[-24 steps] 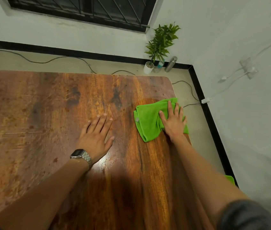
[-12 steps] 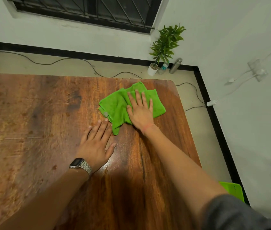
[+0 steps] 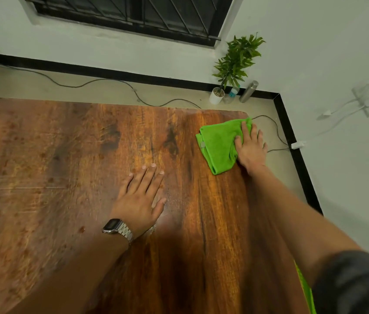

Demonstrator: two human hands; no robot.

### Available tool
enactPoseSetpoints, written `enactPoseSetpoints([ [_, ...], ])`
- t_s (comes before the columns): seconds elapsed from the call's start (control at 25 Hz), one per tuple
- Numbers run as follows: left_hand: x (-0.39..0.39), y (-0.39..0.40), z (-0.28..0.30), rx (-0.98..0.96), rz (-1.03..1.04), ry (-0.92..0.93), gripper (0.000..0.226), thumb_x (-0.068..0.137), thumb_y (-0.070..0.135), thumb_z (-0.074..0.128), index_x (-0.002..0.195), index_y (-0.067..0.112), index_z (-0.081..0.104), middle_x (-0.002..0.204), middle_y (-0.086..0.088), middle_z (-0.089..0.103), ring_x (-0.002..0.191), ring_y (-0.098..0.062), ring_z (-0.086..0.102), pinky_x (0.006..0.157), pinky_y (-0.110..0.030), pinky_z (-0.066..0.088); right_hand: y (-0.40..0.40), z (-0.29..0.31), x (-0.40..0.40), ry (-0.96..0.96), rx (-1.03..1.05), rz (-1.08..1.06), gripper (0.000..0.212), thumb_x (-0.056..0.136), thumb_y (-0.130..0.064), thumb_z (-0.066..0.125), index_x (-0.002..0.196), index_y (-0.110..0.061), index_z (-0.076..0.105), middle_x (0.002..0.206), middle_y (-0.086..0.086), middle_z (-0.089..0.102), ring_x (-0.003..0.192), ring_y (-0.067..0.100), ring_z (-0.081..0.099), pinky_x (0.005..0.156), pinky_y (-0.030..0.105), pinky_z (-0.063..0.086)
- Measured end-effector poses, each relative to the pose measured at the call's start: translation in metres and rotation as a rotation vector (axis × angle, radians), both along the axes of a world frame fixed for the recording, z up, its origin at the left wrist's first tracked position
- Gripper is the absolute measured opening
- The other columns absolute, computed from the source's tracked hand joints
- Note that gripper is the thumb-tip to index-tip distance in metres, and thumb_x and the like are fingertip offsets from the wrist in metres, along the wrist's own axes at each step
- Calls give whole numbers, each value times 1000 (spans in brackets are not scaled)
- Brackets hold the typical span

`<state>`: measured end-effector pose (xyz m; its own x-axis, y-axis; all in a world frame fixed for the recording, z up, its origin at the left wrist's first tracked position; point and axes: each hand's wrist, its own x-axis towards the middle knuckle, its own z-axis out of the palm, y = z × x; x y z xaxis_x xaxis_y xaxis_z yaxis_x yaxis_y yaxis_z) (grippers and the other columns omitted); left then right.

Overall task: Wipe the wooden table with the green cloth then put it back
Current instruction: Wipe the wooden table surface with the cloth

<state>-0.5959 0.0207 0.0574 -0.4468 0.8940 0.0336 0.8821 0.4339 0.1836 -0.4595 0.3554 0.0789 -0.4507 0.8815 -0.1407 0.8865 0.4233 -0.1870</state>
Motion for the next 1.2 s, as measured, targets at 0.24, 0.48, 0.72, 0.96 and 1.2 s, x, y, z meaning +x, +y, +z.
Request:
enactPoseSetpoints([
  [0.24,0,0,-1,16,-3,-15,64,94,53,27,150,22,22,158,-1,20,145,-19,17,117,-42,12,8,-3,-100,-13,-14,72,57,98,-43,22,153,-31,12,163,8,5,149,30,-1,118,56,-2],
  [0.48,2,-2,9,154,73,-46,66,94,46,40,150,17,21,158,0,21,145,-17,17,116,-40,18,-118,-9,-173,-10,22,417,57,99,-44,24,153,-33,11,163,6,6,150,26,1,118,55,-2],
  [0.72,-5,-5,13,294,320,-166,54,96,35,28,147,18,29,154,0,30,144,-18,21,115,-41,20,-200,-11,-74,-6,31,655,57,97,-43,20,153,-32,13,163,0,6,150,21,1,119,54,5],
  [0.96,-11,-18,4,181,152,-161,50,96,40,37,142,20,39,152,-1,35,143,-21,23,114,-43,23,-135,0,39,-96,32,285,59,95,-50,13,152,-38,4,163,-3,0,150,20,-4,117,61,1],
  [1.2,-24,-38,3,188,172,-149,43,95,32,46,137,19,46,145,0,44,140,-21,29,114,-40,21,-72,-3,-89,0,-1,51,56,99,-42,22,153,-35,11,163,5,5,149,30,0,114,65,-1],
])
